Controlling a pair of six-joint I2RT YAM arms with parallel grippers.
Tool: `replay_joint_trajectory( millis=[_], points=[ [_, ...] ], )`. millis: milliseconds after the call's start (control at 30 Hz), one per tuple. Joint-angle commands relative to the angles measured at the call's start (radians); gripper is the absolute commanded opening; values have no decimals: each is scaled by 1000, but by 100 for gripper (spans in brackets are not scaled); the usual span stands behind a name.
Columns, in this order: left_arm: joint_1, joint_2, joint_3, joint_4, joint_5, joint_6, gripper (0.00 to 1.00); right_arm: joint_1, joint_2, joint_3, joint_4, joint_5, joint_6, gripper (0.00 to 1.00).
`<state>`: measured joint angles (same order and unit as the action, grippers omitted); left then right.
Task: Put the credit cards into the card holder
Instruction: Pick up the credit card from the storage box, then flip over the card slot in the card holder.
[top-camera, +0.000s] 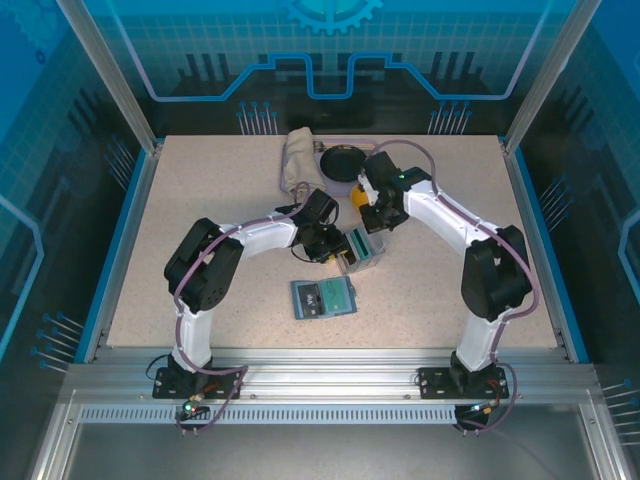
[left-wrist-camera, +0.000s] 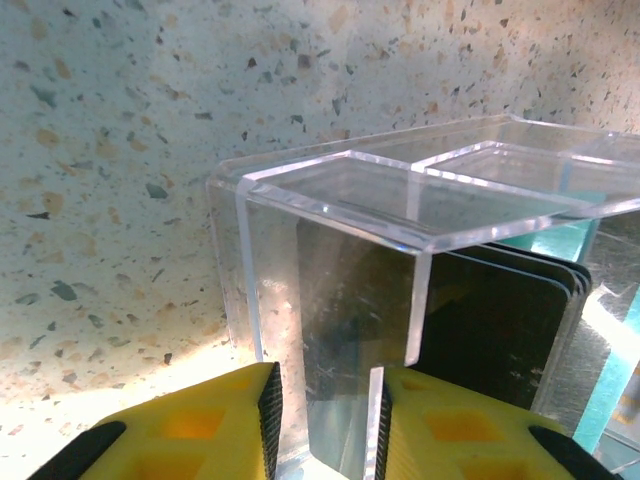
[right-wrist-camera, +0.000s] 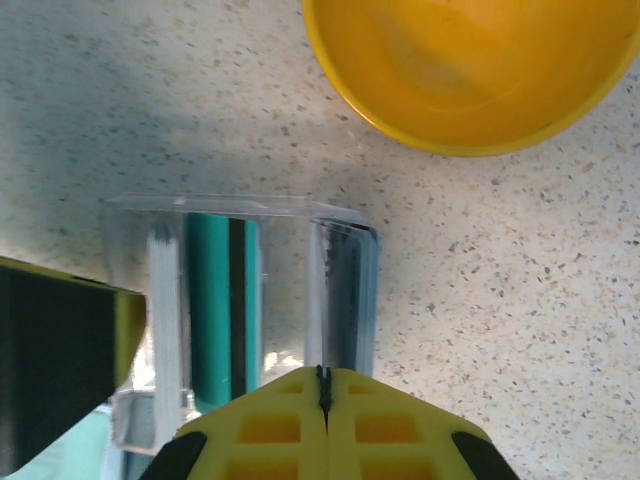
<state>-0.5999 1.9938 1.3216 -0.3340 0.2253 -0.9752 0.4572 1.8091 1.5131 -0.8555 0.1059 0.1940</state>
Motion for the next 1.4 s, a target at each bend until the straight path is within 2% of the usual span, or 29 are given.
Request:
replay_joint_trajectory(
  millis=[0, 400, 633, 1000, 1133, 1367],
  points=[
    [5, -5, 10, -31, 22, 29, 31, -12, -61, 5, -7, -91, 37, 2],
    [5, -87, -25, -4, 14, 40, 38, -47, -167, -72, 41, -227, 118, 0],
    [6, -202, -89, 13, 11, 61, 49, -52, -294, -212, 117, -311, 202, 0],
    [6, -431, -296, 24, -11, 38, 53, -36, -433, -430, 287, -448, 391, 0],
    [12, -482, -374, 27, -21, 13, 54, 8, -440, -491, 328, -437, 431, 0],
    [20, -568, -496, -21, -78, -16, 57, 157, -401, -538, 318, -276, 435, 0]
  ],
)
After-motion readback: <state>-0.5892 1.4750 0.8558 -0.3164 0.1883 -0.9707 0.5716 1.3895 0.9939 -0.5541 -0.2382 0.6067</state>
